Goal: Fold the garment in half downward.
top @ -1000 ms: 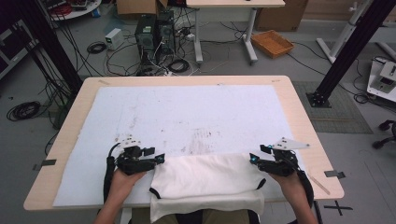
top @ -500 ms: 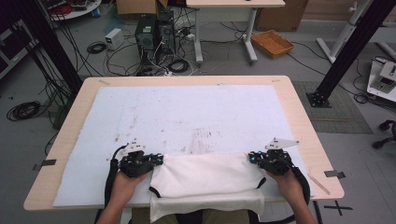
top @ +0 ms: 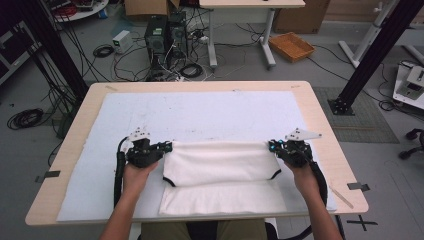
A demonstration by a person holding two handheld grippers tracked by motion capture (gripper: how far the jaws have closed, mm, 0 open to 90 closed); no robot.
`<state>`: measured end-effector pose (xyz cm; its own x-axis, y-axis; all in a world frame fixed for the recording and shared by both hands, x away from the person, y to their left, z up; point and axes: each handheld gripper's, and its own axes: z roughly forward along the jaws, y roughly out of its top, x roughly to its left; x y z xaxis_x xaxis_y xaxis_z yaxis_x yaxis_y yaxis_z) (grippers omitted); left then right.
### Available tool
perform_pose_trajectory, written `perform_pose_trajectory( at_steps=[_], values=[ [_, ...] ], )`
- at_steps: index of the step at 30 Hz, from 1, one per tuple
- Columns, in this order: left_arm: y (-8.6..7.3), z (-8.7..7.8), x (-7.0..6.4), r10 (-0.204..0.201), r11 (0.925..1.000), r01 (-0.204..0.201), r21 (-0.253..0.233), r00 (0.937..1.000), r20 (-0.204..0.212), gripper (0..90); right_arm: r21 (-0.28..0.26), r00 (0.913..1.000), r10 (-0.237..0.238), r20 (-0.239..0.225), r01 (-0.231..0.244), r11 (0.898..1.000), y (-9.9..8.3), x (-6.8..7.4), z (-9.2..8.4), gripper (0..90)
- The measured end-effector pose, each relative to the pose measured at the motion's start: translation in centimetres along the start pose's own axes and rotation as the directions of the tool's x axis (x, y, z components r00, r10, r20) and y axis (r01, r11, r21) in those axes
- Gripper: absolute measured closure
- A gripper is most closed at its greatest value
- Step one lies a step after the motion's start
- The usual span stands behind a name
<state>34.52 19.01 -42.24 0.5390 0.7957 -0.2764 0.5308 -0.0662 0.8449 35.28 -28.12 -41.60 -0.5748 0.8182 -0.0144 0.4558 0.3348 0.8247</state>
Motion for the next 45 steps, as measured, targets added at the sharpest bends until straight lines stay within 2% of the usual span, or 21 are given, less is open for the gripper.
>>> perform_pose_trajectory(
  at_steps=[1, 4, 7, 9, 11, 12, 14, 15, 16, 19, 23, 27, 32, 34, 35, 37, 39, 40, 41, 43, 45],
  values=[
    [1.0, 0.6, 0.4, -0.008, 1.0000, 0.008, -0.002, 0.9999, -0.007, 81.1, -0.001, 1.0000, 0.009, 0.003, -0.009, 1.000, 0.5, -0.4, 0.3, 84.3],
    [1.9, 1.2, 0.5, 0.007, 0.9999, -0.008, -0.009, 0.9997, -0.024, 81.1, 0.004, 0.9998, 0.017, -0.001, -0.017, 1.000, 1.2, -1.3, 1.0, 84.2],
    [3.1, 2.1, 0.5, 0.022, 0.9997, -0.023, -0.013, 0.9984, -0.053, 81.1, 0.012, 0.9993, 0.022, 0.029, -0.022, 1.000, 2.0, -2.1, 1.9, 84.3],
    [3.5, 2.4, 0.5, 0.026, 0.9994, -0.028, -0.019, 0.9967, -0.076, 81.1, -0.017, 0.9983, 0.013, 0.057, -0.012, 1.000, 2.7, -2.2, 2.5, 84.3],
    [3.6, 2.6, 0.7, -0.009, 0.9995, 0.006, -0.031, 0.9938, -0.110, 80.4, -0.036, 0.9977, 0.033, 0.059, -0.031, 0.999, 2.7, -2.2, 2.7, 83.6],
    [3.5, 2.5, 0.7, -0.013, 0.9998, 0.011, -0.017, 0.9914, -0.130, 77.0, -0.037, 0.9973, 0.049, 0.055, -0.047, 0.998, 2.6, -2.2, 2.8, 79.9],
    [2.8, 2.0, 0.5, -0.007, 0.9999, 0.006, -0.010, 0.9914, -0.130, 65.9, 0.000, 0.9947, 0.065, 0.080, -0.065, 0.998, 2.3, -1.9, 2.8, 57.9],
    [2.5, 1.5, 0.5, 0.001, 1.0000, -0.002, -0.010, 0.9915, -0.130, 63.6, 0.015, 0.9929, 0.055, 0.106, -0.057, 0.998, 2.1, -1.7, 2.5, 51.2],
    [2.0, 1.0, 0.4, 0.003, 0.9999, -0.005, -0.011, 0.9913, -0.132, 62.5, 0.011, 0.9914, 0.052, 0.120, -0.054, 0.998, 1.8, -1.5, 2.0, 49.2],
    [0.7, -0.3, 0.4, -0.009, 0.9999, 0.009, -0.006, 0.9939, -0.110, 62.3, -0.054, 0.9884, 0.110, 0.105, -0.105, 0.993, 0.5, -1.4, -0.1, 45.9],
    [-1.1, -1.2, 0.2, -0.019, 0.9998, 0.019, -0.001, 0.9978, -0.063, 61.2, -0.061, 0.9880, 0.137, 0.071, -0.133, 0.989, -1.0, -1.3, -1.7, 49.5],
    [-2.2, -0.9, 0.0, -0.035, 0.9993, 0.035, 0.011, 0.9988, -0.035, 58.9, -0.064, 0.9858, 0.162, 0.043, -0.159, 0.985, -1.6, -1.0, -1.4, 53.9],
    [-2.5, 0.0, 0.0, -0.058, 0.9968, 0.057, 0.055, 0.9983, -0.001, 56.2, 0.007, 0.9911, 0.127, 0.039, -0.128, 0.992, -1.6, -0.2, 0.2, 54.4],
    [-2.6, 0.2, -0.1, -0.065, 0.9958, 0.065, 0.065, 0.9979, 0.000, 56.2, 0.035, 0.9917, 0.120, 0.045, -0.122, 0.992, -1.7, 0.0, 0.6, 48.8],
    [-2.7, 0.5, -0.1, -0.063, 0.9931, 0.063, 0.099, 0.9980, -0.005, 56.4, 0.045, 0.9919, 0.122, 0.035, -0.123, 0.991, -1.7, 0.0, 0.8, 46.3],
    [-2.9, 0.8, -0.1, -0.070, 0.9905, 0.070, 0.118, 0.9976, -0.005, 57.2, 0.070, 0.9933, 0.114, 0.023, -0.115, 0.991, -1.8, 0.1, 0.9, 47.6],
    [-3.0, 1.0, -0.1, -0.054, 0.9900, 0.055, 0.130, 0.9985, -0.010, 64.2, 0.079, 0.9954, 0.096, 0.006, -0.096, 0.992, -1.8, 0.2, 1.0, 59.7],
    [-3.0, 1.0, -0.1, -0.054, 0.9900, 0.055, 0.130, 0.9985, -0.010, 68.0, 0.079, 0.9954, 0.096, 0.006, -0.096, 0.992, -1.8, 0.2, 1.0, 59.7],
    [-3.1, 1.2, -0.3, -0.052, 0.9898, 0.053, 0.133, 0.9986, -0.006, 68.0, 0.082, 0.9967, 0.082, -0.003, -0.081, 0.993, -1.8, 0.3, 1.0, 66.3],
    [-3.1, 1.3, -0.5, -0.020, 0.9919, 0.022, 0.125, 0.9996, -0.018, 81.1, 0.086, 0.9974, 0.071, -0.013, -0.069, 0.994, -1.8, 0.5, 0.9, 81.9],
    [-3.1, 1.0, -0.7, -0.001, 0.9939, 0.004, 0.110, 0.9995, -0.030, 82.9, 0.073, 0.9983, 0.056, -0.019, -0.054, 0.996, -1.8, 0.6, 0.7, 82.7]
  ],
)
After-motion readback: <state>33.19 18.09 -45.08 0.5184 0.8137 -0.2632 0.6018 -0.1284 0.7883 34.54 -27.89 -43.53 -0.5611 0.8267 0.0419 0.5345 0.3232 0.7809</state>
